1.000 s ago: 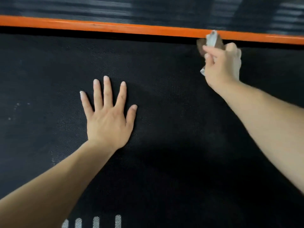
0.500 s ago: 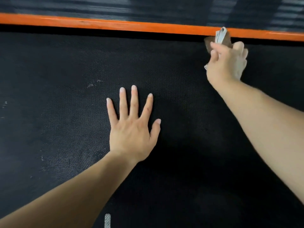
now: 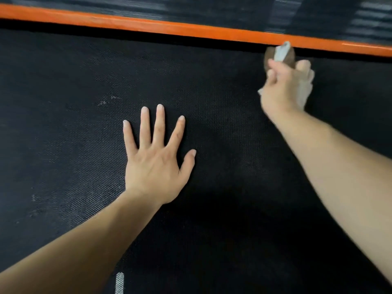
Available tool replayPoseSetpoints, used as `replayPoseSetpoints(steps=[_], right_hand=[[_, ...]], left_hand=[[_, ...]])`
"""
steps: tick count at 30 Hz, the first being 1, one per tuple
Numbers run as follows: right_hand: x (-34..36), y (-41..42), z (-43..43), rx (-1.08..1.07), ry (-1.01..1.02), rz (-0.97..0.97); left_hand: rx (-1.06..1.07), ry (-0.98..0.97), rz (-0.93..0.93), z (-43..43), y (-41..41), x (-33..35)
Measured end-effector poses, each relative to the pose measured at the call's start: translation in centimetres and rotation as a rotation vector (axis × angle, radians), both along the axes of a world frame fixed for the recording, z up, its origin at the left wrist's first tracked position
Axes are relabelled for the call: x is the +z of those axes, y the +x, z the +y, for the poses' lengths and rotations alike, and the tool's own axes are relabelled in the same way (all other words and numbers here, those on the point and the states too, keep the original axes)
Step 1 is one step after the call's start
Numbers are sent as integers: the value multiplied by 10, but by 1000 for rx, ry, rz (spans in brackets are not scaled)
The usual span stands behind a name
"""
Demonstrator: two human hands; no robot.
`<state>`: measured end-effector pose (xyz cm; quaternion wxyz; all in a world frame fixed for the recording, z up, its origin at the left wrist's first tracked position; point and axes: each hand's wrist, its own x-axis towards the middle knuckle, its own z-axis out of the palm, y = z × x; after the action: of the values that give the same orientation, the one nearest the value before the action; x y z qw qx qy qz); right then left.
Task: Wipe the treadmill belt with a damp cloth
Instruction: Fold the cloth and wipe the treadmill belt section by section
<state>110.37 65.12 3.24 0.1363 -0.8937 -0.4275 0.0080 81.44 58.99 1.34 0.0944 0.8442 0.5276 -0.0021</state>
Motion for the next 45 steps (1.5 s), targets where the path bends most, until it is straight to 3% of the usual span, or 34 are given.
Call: replayPoseSetpoints(steps=[3,6,10,12,15,18,22,24,26,28,31,37,41,43,45], right_hand=[[-5,-52,-16,292,41,-20],[-6,-41,-31,512,12,-23],[-2,6,-32,103,28,-28],[-3,-17,-38,-11,31,-22],[-7,-73,-64,271,52,-8],[-7,-62,-78,500,3,-26],[-2,-2,-72,77,45,-9],[-2,-16,-74,-43,24,-9],[-2,-52,-81,64,18,-2],[-6,-84,-98,313,24,-1],[-5,-82,-117,574,10,22],[-6,-4,-123,230,39,-32],[-3,-11,-122,55,3,1],[-2,-40,-125,107,4,-1],[-6,-68,-138,312,35,7]], left_hand=[[-2,-2,-4,0,0,0],[-5,0,-17,1,-1,-1],[-17,-10,-23,1,-2,-3],[-19,-16,-22,1,-2,-3],[-27,-28,-29,1,-3,-3],[-33,-37,-31,2,-3,-3],[-29,-33,-28,1,-2,-4],[-24,-28,-18,1,-2,-4],[-24,-29,-3,1,-1,-4],[-20,-27,14,1,0,-4],[-2,-10,34,1,0,-4],[9,-2,14,0,1,-5],[13,-6,21,-1,1,-5],[10,-6,23,-2,1,-5],[8,-2,26,-1,0,-5]])
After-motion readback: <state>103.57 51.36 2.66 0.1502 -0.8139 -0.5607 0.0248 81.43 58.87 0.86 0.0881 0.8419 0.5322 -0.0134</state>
